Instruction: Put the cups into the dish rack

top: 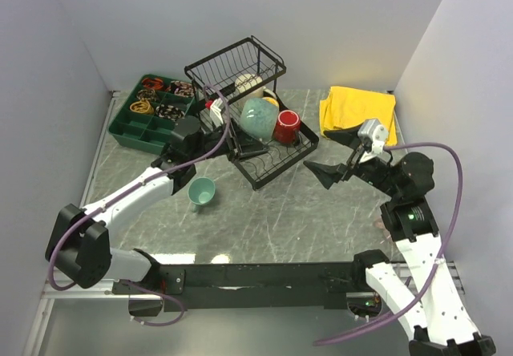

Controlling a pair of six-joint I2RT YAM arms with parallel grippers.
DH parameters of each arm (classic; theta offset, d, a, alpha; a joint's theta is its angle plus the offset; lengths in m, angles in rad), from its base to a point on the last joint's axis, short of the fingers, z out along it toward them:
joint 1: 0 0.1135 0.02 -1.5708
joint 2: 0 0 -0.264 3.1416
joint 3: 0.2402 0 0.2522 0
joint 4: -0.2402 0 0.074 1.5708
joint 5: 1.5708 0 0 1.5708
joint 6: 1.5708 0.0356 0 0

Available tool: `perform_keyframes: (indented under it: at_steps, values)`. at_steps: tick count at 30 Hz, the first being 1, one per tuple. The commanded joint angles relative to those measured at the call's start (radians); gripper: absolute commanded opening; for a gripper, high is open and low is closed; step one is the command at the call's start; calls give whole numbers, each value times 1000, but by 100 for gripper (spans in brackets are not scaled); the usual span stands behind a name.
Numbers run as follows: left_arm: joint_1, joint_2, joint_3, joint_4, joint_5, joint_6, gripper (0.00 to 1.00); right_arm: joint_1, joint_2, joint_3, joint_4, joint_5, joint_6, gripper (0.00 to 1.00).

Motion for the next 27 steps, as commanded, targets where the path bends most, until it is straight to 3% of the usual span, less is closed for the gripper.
perform_keyframes:
  at_steps: [1, 9, 19, 27]
  values:
    - [5, -53, 1, 17, -79, 164, 1, -25, -71, -26, -87, 56, -11, 100]
    - [5, -22, -22, -60, -222, 287, 1, -83, -151, -92, -121, 102, 34, 100]
    - [-21, -8, -42, -172, -507, 362, 1, -149, -231, -201, -70, 93, 128, 100]
    - [-162, 92, 107, -350, -747, 496, 1, -179, -268, -255, -55, 94, 150, 100]
